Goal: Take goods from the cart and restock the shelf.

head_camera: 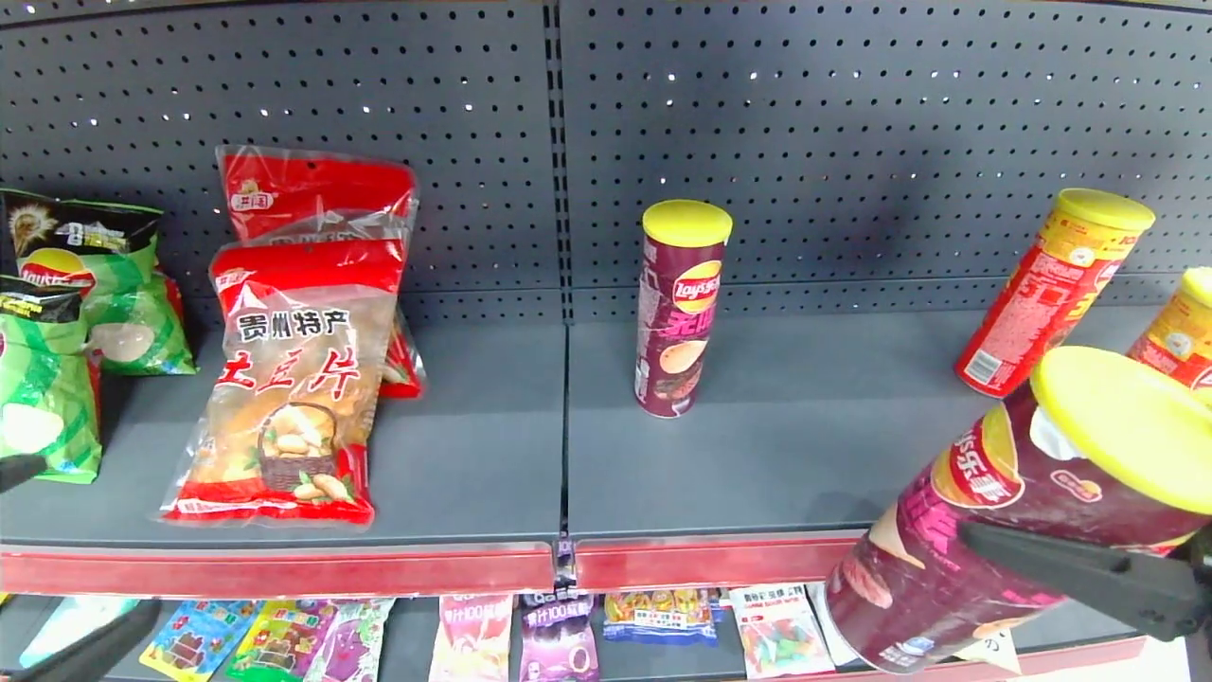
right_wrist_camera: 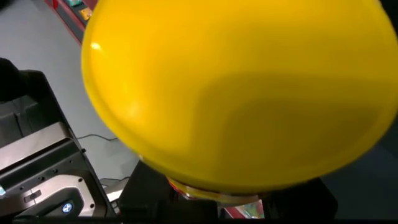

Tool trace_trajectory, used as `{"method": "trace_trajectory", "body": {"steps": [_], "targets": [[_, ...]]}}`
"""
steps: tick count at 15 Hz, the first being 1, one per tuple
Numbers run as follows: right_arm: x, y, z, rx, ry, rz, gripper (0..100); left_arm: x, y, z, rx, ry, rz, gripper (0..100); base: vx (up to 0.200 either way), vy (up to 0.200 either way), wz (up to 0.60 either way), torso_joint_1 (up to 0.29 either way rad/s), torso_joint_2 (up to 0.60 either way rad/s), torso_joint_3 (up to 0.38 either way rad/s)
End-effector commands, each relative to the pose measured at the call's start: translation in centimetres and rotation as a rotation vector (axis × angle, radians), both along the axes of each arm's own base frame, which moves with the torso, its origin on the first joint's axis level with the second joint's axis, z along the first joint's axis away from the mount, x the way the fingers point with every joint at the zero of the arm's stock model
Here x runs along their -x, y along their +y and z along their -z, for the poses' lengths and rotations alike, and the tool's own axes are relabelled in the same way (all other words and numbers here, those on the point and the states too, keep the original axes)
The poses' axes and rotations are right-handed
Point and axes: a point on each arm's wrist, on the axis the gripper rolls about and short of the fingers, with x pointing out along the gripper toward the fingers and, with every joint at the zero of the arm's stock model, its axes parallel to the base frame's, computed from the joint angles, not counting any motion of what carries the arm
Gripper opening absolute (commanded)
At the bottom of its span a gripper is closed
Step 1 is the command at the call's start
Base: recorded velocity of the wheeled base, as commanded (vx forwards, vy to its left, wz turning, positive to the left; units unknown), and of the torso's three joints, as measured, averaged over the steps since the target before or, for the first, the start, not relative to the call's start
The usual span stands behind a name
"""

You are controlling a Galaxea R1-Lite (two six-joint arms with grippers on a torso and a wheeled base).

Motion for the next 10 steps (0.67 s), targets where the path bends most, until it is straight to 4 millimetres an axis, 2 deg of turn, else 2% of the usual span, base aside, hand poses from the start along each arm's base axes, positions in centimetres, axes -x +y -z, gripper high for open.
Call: {"method": "trace_trajectory", "body": {"steps": [1, 2, 3, 4, 6, 10], "targets": [[0.2, -0.5, -0.3, -0.012, -0.019, 0.025, 0, -8.7, -3.6, -1.8, -0.004, 0.121, 0.174, 100, 0.000, 0.000, 0.00, 0.000, 0.00, 0.000], [0.5, -0.8, -0.3, -0.017, -0.027, 0.035, 0, -10.7, -5.4, -2.4, 0.015, 0.143, 0.224, 100, 0.000, 0.000, 0.00, 0.000, 0.00, 0.000], [0.5, -0.9, -0.3, -0.016, -0.026, 0.041, 0, -11.8, -6.5, -2.8, 0.028, 0.146, 0.252, 100, 0.000, 0.000, 0.00, 0.000, 0.00, 0.000], [0.3, -1.1, -0.4, -0.016, -0.026, 0.062, 0, -14.0, -8.6, -3.3, 0.043, 0.151, 0.287, 100, 0.000, 0.000, 0.00, 0.000, 0.00, 0.000], [0.0, -1.4, -0.4, -0.014, -0.023, 0.091, 0, -16.6, -10.7, -3.3, 0.043, 0.149, 0.316, 100, 0.000, 0.000, 0.00, 0.000, 0.00, 0.000], [0.0, -1.4, -0.4, -0.013, -0.022, 0.102, 0, -19.9, -14.1, -3.0, 0.040, 0.150, 0.363, 100, 0.000, 0.000, 0.00, 0.000, 0.00, 0.000]]}}
